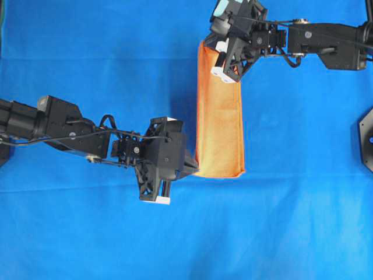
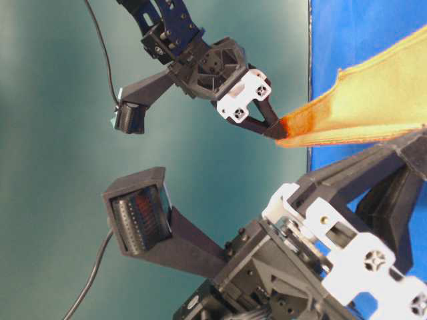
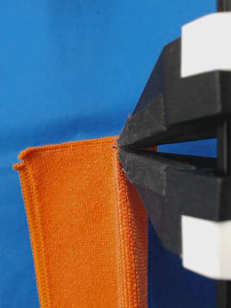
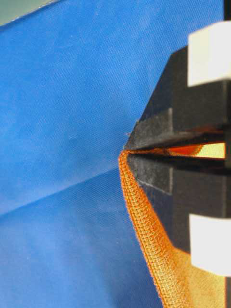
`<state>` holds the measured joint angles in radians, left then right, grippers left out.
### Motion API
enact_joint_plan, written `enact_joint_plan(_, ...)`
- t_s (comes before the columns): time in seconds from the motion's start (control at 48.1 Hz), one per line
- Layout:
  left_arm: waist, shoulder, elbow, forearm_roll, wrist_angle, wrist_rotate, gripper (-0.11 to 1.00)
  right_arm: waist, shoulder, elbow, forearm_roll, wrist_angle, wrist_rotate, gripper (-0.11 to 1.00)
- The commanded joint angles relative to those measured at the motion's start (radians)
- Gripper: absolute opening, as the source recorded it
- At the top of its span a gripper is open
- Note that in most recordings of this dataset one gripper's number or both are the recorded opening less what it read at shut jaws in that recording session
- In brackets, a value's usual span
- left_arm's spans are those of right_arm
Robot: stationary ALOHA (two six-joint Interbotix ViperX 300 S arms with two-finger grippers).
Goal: Fold the orange towel.
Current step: 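Rotate the held strip to vertical, right gripper moving to the top, then lower the strip onto the table and open both grippers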
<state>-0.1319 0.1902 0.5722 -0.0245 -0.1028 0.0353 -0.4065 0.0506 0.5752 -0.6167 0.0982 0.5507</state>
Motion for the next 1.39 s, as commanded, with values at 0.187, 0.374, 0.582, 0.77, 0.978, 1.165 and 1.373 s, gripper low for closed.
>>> enact_joint_plan(0.187, -0.011, -0.008, -0.009, -0.002, -0.018, -0.002, 0.04, -0.005, -0.012, -0.021, -0.003, -0.008, -0.002, 0.08)
enact_joint_plan(0.374, -0.011, -0.012, -0.005, -0.002, -0.011, 0.002, 0.5, -0.005, -0.014, -0.023, -0.005, -0.003, -0.003, 0.48)
enact_joint_plan(0.582, -0.009, -0.063, 0.02, -0.003, 0.051, 0.002, 0.73, -0.005, -0.023, -0.017, -0.005, 0.009, -0.002, 0.59)
enact_joint_plan(0.77, -0.008, -0.169, 0.067, -0.002, 0.192, 0.011, 0.65, -0.005, -0.08, 0.015, -0.005, 0.04, 0.003, 0.58)
enact_joint_plan(0.978, 0.009, -0.318, 0.149, -0.002, 0.256, 0.014, 0.65, 0.0, -0.222, 0.11, 0.002, 0.032, 0.02, 0.58)
enact_joint_plan(1.165, 0.067, -0.449, 0.255, -0.002, 0.172, 0.014, 0.65, 0.023, -0.39, 0.238, 0.012, -0.002, 0.049, 0.58)
enact_joint_plan(1.373, 0.146, -0.589, 0.397, -0.002, -0.058, 0.014, 0.65, 0.058, -0.598, 0.385, 0.015, -0.061, 0.1, 0.58)
